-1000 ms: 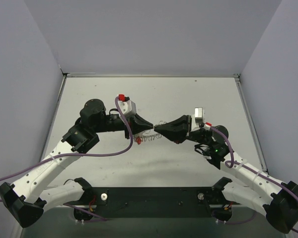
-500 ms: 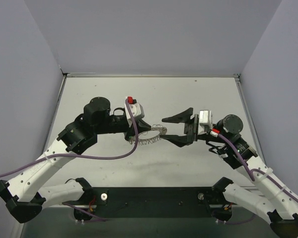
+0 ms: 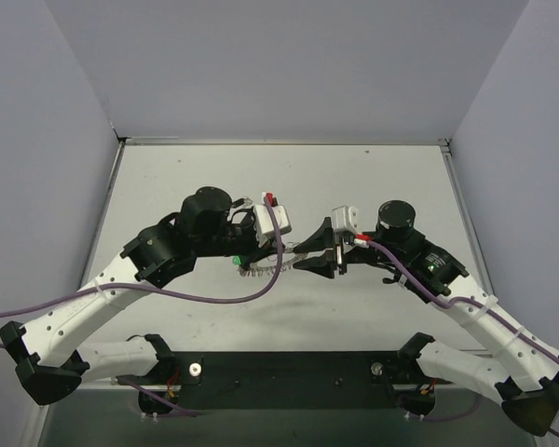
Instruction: Put the keys on the keyring
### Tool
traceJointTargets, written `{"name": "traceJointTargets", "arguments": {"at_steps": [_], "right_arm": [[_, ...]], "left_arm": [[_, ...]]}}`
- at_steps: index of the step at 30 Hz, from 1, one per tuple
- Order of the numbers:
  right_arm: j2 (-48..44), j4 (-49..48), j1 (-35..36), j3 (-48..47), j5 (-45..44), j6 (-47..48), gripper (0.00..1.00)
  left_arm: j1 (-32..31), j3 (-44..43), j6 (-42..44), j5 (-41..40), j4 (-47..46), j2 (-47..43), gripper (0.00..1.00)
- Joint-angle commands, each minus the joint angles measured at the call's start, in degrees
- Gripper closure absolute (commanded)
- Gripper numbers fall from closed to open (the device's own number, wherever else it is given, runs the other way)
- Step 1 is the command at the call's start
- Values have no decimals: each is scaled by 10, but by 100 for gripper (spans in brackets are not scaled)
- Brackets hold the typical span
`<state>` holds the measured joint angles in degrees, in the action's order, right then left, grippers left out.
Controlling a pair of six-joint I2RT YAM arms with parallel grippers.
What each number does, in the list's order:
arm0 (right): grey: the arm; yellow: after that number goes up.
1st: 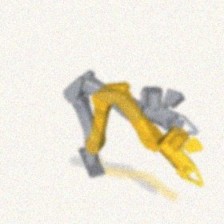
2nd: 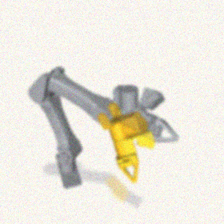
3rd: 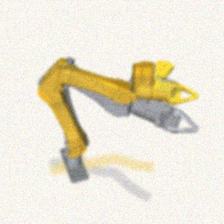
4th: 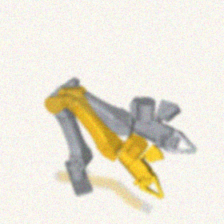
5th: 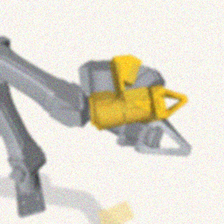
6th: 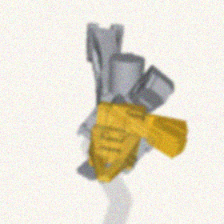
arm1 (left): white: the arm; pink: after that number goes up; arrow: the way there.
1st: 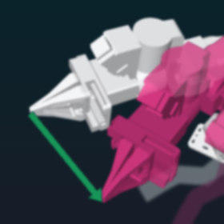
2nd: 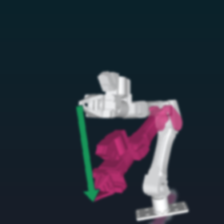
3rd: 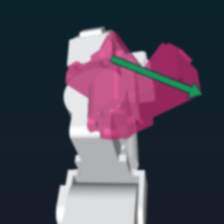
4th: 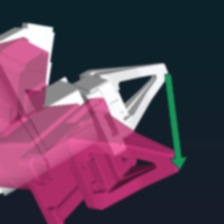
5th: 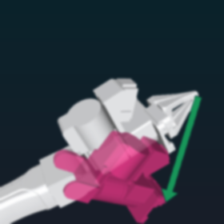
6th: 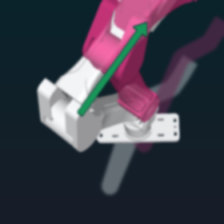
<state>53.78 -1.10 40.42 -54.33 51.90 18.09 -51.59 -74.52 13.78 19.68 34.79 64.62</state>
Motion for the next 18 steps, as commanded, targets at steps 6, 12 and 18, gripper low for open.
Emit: {"name": "traceJointTargets", "arguments": {"at_steps": [6,12,18], "right_arm": [[1,4,16,-16,-45,25,66],[2,-5,22,-13,-78,21,65],[2,-28,24,-3,-79,11,65]], "left_arm": [[-14,-42,14,-18,-12,8,100],[-19,-41,16,-19,-12,10,100],[-25,-41,15,-18,-16,12,100]]}}
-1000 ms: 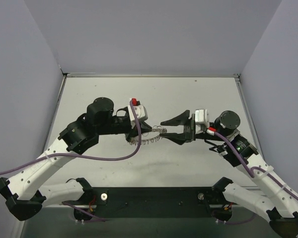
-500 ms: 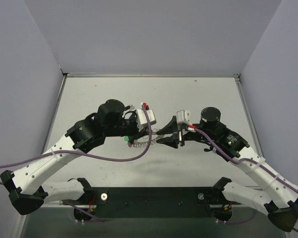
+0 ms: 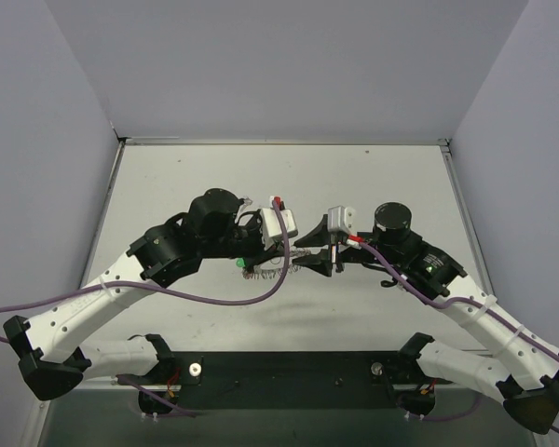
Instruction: Put the keys on the keyring
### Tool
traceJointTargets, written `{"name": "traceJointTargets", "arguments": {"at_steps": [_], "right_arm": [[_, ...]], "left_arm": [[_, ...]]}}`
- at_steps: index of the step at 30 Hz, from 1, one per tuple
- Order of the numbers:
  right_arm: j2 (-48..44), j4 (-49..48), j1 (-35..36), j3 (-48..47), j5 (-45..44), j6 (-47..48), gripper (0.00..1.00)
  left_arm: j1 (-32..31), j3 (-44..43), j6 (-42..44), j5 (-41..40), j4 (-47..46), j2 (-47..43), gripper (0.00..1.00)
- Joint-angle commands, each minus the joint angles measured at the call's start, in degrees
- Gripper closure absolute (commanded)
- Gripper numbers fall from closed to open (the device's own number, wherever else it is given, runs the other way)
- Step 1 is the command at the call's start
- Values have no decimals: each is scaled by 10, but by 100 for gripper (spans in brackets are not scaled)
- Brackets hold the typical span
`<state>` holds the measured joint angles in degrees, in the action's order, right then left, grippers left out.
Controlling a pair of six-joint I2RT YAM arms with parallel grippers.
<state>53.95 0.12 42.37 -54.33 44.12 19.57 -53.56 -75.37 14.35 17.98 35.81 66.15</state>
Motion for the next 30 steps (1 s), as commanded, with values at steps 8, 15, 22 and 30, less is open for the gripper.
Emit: {"name": "traceJointTargets", "arguments": {"at_steps": [8,15,22,30], "right_arm": [[14,-31,6,-8,4,-1,79],[21,-24,6,-11,2,4,80],[36,-21,6,-14,12,6,100],[38,-23,7,-7,14,14,100]], "left_arm": [[-8,-32,10,-4,-27,-6,100],[-9,-28,9,1,-37,-11,100],[-13,-21,3,2,-45,-16,100],[-13,-7,-4,3,-65,-22,100]]}}
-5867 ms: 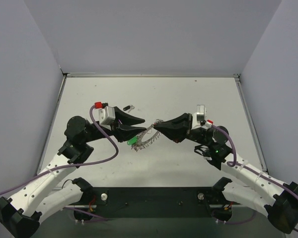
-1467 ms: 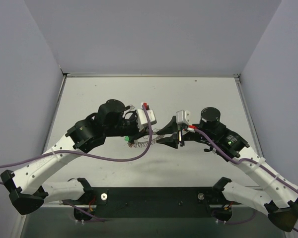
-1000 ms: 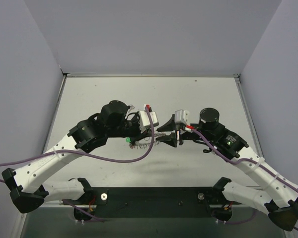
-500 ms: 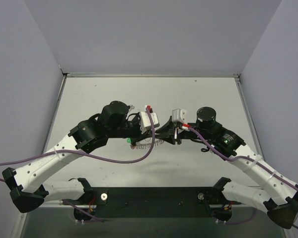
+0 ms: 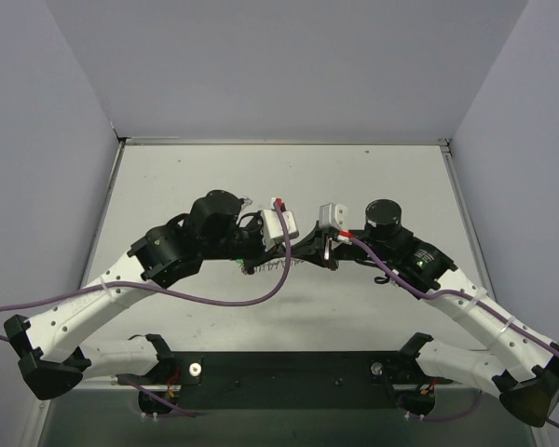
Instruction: Put the keys on the keyring
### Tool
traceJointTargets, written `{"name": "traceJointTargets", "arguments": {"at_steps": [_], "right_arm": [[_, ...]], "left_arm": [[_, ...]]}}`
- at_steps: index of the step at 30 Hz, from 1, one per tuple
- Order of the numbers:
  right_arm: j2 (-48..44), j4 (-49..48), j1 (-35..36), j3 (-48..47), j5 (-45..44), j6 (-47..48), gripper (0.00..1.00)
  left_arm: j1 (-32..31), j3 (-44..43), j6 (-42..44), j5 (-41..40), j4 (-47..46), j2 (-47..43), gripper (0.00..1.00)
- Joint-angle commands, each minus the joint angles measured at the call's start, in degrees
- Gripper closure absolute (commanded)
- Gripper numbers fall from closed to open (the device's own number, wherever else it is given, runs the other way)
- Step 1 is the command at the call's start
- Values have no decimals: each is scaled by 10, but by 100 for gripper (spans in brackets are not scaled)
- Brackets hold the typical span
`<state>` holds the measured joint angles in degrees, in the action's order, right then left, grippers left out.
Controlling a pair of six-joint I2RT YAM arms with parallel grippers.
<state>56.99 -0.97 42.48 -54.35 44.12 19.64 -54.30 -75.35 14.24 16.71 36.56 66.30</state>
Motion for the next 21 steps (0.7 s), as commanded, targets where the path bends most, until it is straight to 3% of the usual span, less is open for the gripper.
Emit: {"name": "traceJointTargets", "arguments": {"at_steps": [1,21], "right_arm": [[8,-13,6,-7,14,15,100],[-24,-37,6,22,1,15,100]], "left_arm": [[-5,-2,-5,15,-77,-26,100],[-6,28,-19,-2,-112,-49,99]]}}
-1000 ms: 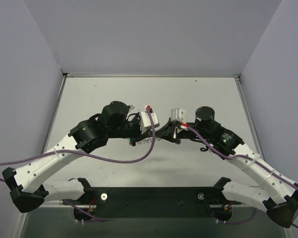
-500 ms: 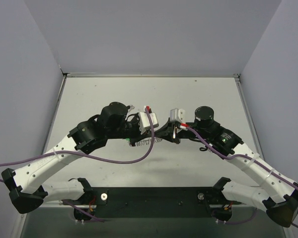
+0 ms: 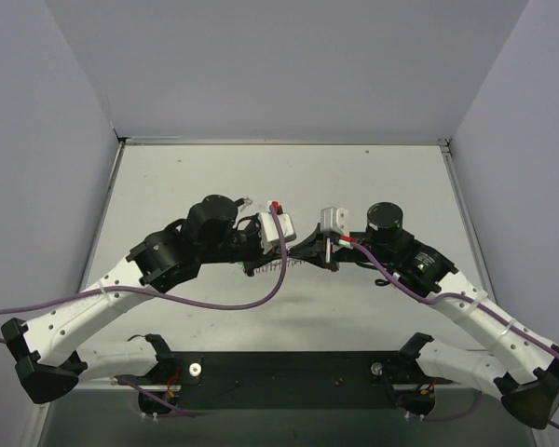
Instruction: Put the keys on the keyring
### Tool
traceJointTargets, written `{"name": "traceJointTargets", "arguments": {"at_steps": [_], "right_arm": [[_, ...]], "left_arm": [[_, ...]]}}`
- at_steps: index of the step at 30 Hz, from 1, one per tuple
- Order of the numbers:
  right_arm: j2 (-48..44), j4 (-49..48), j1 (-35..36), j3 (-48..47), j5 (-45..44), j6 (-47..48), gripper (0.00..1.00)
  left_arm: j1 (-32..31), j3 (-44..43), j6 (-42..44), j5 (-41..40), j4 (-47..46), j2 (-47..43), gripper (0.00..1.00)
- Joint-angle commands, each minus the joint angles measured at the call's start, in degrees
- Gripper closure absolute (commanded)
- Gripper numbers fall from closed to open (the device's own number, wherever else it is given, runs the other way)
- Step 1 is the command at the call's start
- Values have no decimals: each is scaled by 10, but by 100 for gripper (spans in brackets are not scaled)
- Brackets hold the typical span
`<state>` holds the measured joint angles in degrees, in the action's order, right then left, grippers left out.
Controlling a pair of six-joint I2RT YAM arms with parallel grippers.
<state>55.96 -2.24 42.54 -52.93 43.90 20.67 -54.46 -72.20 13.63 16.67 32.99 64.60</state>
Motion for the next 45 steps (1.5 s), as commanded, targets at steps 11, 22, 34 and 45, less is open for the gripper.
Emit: {"name": "traceJointTargets", "arguments": {"at_steps": [11,22,34,45], "right_arm": [[-42,-65,5,40,-12,-9,100],[-51,-102,4,63,-10,13,100],[-99,-118,-10,77,77,45,100],[-95,-316,-80,125,132,-122,100]], "left_arm": [[-4,33,-37,-65,-106,-52,67],[1,46,-53,-98,-135,-88,41],[20,73,-42,-29,-162,-85,37],[22,140,-57,67,-229,-98,30]]}}
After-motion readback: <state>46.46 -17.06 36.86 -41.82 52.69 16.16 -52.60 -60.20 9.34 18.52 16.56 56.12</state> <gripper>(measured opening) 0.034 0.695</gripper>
